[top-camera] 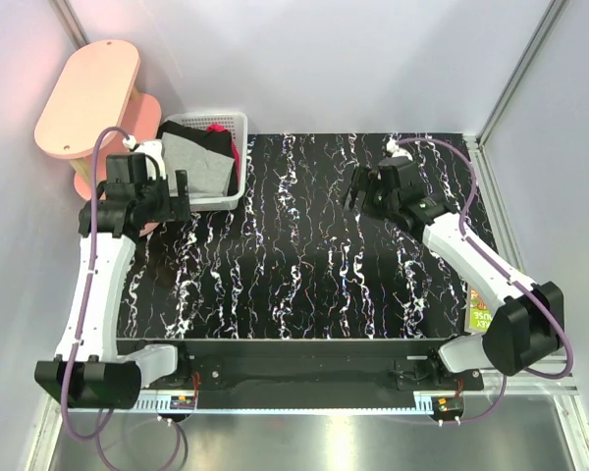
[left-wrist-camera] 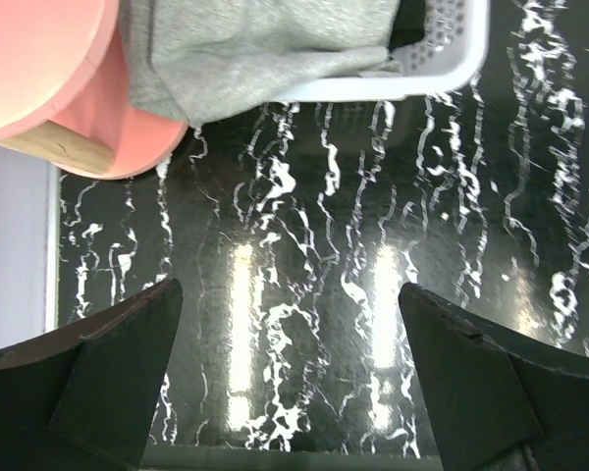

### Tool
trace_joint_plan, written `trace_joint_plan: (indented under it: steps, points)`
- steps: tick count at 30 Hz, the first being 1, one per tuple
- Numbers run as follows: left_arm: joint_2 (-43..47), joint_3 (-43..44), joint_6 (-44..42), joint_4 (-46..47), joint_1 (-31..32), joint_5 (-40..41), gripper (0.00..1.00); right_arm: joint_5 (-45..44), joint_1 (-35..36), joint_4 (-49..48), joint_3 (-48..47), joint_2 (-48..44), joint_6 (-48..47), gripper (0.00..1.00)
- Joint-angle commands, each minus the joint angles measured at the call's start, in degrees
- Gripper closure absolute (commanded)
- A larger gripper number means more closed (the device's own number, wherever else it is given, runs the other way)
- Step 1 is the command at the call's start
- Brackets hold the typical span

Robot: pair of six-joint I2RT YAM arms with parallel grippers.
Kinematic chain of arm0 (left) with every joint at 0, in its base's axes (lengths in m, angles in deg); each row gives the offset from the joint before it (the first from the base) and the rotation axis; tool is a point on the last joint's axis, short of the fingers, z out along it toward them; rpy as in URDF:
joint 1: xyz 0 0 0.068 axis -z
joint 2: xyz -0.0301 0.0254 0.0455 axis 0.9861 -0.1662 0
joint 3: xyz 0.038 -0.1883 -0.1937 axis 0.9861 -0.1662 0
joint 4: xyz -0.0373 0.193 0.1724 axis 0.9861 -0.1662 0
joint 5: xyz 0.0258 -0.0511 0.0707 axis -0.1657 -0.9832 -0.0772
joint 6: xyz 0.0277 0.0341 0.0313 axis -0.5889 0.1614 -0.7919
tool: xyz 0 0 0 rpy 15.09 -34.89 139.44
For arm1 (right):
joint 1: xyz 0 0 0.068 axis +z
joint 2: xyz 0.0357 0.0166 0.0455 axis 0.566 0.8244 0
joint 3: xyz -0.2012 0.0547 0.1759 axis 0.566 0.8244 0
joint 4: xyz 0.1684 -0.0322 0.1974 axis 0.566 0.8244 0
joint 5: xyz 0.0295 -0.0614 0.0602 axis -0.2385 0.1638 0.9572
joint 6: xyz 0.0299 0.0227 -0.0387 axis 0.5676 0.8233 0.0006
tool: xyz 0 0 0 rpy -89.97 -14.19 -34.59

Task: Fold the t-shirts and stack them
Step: Grab crumpled tshirt from bin with the left arm

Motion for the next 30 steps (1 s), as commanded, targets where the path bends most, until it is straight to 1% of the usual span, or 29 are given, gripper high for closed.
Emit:
trace_joint_plan:
  steps: [1, 4, 5, 6, 7, 8, 12, 16, 21, 24, 26, 30]
  points:
    - [-3.42, 6.56, -1.44, 4.98, -0.14, 3.78, 0.01, -2.79, 0.19, 4.79, 1.77, -1.12, -3.69, 0.00]
    - [-9.82, 11.39, -3.20, 7.17, -0.14, 4.48, 0.01, -0.05, 0.36, 3.22, 4.14, -2.79, -3.87, 0.00]
    - [-11.59, 12.62, -3.73, 8.83, -0.14, 4.83, 0.01, -0.14, 0.54, 2.86, 4.76, -3.84, -4.04, 0.00]
    - [-13.43, 15.85, -5.22, 9.37, -0.14, 4.92, 0.01, -0.66, 0.71, 2.42, 5.98, -4.37, -4.39, 0.00]
    - [-17.72, 17.89, -5.58, 9.46, 0.04, 5.45, 0.01, -0.84, 0.72, 2.25, 6.61, -4.90, -4.66, 0.00]
    - [-20.02, 21.48, -6.19, 9.38, 0.39, 5.10, 0.01, -0.58, 0.80, 1.55, 7.22, -5.86, -5.18, 0.00]
    - [-31.44, 26.52, -9.80, 8.94, 2.93, 6.06, 0.01, -0.32, 0.89, 0.57, 9.95, -7.89, -6.24, 0.00]
    - [-38.14, 29.24, -9.89, 9.02, 4.43, 4.76, 0.01, 0.21, 1.07, 0.57, 10.48, -7.81, -6.59, 0.00]
    - [-47.53, 38.02, -11.02, 8.94, 4.43, 5.54, 0.01, -0.84, 1.33, 2.33, 10.92, -7.89, -6.68, 0.00]
    - [-52.36, 43.56, -11.38, 8.85, 3.99, 7.64, 0.01, -1.37, 1.68, 3.21, 11.27, -9.03, -6.86, 0.00]
    - [-54.23, 47.07, -10.07, 8.67, 2.94, 7.82, 0.01, -1.28, 1.86, 3.73, 11.45, -10.18, -7.21, 0.00]
    - [-58.35, 49.37, -9.18, 8.76, 2.15, 7.64, 0.01, -0.67, 1.77, 4.53, 11.27, -11.41, -8.17, 0.00]
